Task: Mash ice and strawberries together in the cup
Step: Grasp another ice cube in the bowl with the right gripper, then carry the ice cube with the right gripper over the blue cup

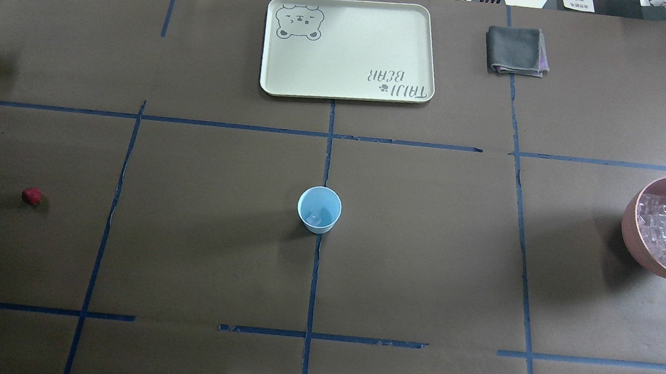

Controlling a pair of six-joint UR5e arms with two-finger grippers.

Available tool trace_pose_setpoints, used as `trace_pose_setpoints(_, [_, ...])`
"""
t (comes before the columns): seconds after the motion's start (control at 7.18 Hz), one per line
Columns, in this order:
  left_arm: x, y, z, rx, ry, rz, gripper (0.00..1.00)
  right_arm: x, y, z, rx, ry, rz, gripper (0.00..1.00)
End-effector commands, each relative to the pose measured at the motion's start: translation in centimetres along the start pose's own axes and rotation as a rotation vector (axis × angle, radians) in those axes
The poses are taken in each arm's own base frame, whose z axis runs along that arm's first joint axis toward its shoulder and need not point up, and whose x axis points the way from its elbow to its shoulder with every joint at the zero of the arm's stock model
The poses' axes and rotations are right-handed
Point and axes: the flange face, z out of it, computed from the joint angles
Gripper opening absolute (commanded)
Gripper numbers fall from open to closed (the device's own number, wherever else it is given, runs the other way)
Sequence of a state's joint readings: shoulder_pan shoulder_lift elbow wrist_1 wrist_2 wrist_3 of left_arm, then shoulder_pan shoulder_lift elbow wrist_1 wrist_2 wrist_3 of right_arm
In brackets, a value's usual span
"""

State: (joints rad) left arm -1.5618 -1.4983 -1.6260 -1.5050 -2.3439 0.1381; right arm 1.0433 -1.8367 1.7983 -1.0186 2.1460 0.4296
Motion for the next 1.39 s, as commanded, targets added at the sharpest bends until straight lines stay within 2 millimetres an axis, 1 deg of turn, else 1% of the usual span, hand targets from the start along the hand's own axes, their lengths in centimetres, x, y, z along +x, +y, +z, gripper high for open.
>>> trace_pose_setpoints(0.0, [0.0, 0.1, 0.0, -0.001, 0.0, -0.001, 1.0, -0.8, -0.3, -0.9, 0.012, -0.01, -0.008, 0.01])
trace_pose_setpoints(0.14, [0.0, 0.1, 0.1, -0.002, 0.002, -0.002, 1.0, -2.0, -0.9, -3.1, 0.026, -0.031, -0.005, 0.0])
trace_pose_setpoints(0.28, [0.0, 0.1, 0.1, -0.002, 0.002, -0.002, 1.0, -3.6, -2.0, -6.3, 0.022, -0.041, 0.024, 0.0])
trace_pose_setpoints(0.42, [0.0, 0.1, 0.1, -0.003, 0.002, -0.003, 1.0, -7.2, -4.0, -10.4, 0.021, -0.037, 0.033, 0.0])
trace_pose_setpoints(0.56, [0.0, 0.1, 0.1, -0.003, 0.002, -0.003, 1.0, -10.6, -6.4, -14.0, 0.018, -0.034, 0.046, 0.0])
trace_pose_setpoints(0.7, [0.0, 0.1, 0.1, -0.004, 0.002, -0.004, 1.0, -13.6, -8.7, -16.8, 0.025, -0.037, 0.042, 0.0])
trace_pose_setpoints(0.84, [0.0, 0.1, 0.1, -0.005, 0.002, -0.005, 1.0, -16.8, -11.7, -18.8, 0.041, -0.049, 0.064, 0.0])
trace_pose_setpoints(0.97, [0.0, 0.2, 0.1, -0.005, 0.002, -0.005, 1.0, -22.3, -13.4, -18.6, 0.047, -0.077, 0.142, 0.0])
trace_pose_setpoints(1.11, [0.0, 0.1, 0.0, -0.001, 0.002, -0.001, 1.0, -28.0, -14.3, -17.6, 0.055, -0.077, 0.167, 0.0])
trace_pose_setpoints(1.25, [0.0, 0.0, 0.0, 0.0, 0.0, 0.0, 1.0, -33.6, -15.5, -17.5, 0.035, -0.065, 0.185, 0.0])
